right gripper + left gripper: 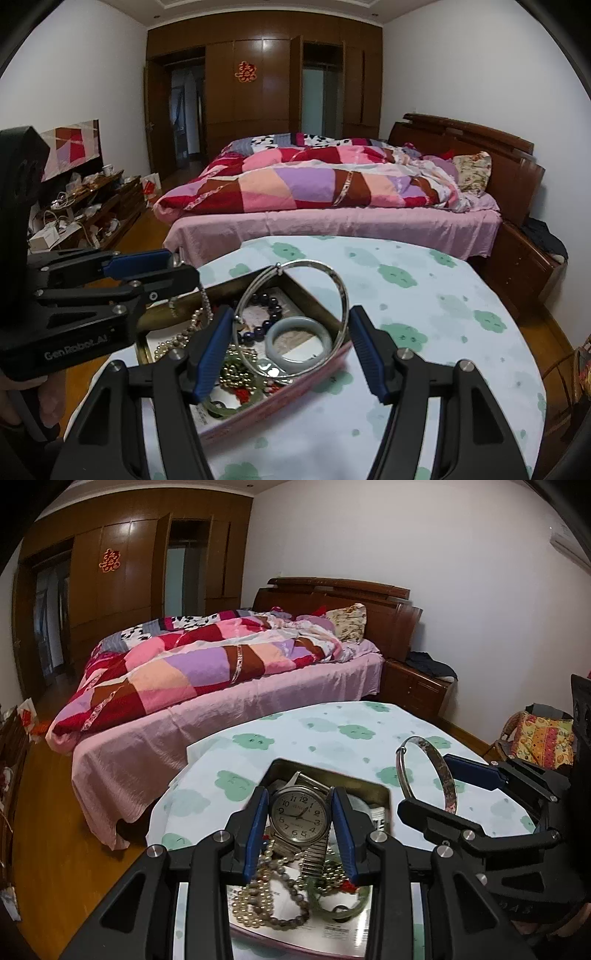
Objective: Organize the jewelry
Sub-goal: 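Carry the watch and silver bangle with both tools over the tin, then open both tools to release the watch and bangle into the tin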
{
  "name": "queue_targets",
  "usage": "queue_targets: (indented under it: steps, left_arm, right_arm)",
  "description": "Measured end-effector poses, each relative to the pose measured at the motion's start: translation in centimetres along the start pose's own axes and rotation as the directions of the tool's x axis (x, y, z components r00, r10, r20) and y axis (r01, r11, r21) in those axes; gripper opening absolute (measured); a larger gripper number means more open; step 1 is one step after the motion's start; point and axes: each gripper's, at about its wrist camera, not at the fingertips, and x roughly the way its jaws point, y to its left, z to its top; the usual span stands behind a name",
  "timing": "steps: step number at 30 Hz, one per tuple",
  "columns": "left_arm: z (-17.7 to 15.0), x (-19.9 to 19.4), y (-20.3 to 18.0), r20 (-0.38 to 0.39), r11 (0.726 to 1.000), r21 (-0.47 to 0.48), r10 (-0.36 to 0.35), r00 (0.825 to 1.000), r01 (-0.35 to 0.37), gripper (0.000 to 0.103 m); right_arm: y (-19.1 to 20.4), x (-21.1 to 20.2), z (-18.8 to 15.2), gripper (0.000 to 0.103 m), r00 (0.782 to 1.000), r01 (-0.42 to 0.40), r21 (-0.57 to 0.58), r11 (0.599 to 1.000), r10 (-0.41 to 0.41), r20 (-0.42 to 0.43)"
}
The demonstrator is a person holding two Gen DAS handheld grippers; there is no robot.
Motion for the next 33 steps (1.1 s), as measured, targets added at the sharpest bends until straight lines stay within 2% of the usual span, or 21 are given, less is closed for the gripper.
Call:
queue_targets:
  steps: [9, 14, 30, 32, 33]
  left_arm:
    - [-1.1, 1.4, 1.6, -0.041, 0.999, -0.030, 0.024, 0.999, -0.025, 0.036]
    - [-1.8, 2.5, 2.1, -0.077, 0.999, -0.035, 0.030, 0.997, -0.032, 0.036]
    - [-2.9, 4.4, 2.0, -0.147, 0.999, -0.023, 0.032, 0.989, -0.036, 0.036]
    - [-2.8, 4.4, 2.0, -0.143, 0.999, -0.022, 0.034, 0.989, -0.037, 0.037]
    - [-2.7, 4.2, 2.0, -0.137, 0.999, -0.021, 0.038, 0.990, -0.042, 0.042]
  right_arm:
    - [1.6, 2.0, -0.3, 0.066, 0.999, -0.039, -0.038, 0.999, 0.038, -0.037]
    - [2.1, 3.6, -1.0, 0.066, 0.995, -0.059, -0.049, 0.997, 0.054, -0.089]
    - [2.2, 5.9, -2.8, 0.067, 0.977, -0.089, -0.044, 0.995, 0.079, -0.198]
    - [2.1, 5.7, -2.9, 0.069, 0.978, -0.083, -0.037, 0.996, 0.075, -0.193]
    - [2.0, 5.6, -2.9, 0.073, 0.979, -0.083, -0.034, 0.996, 0.075, -0.192]
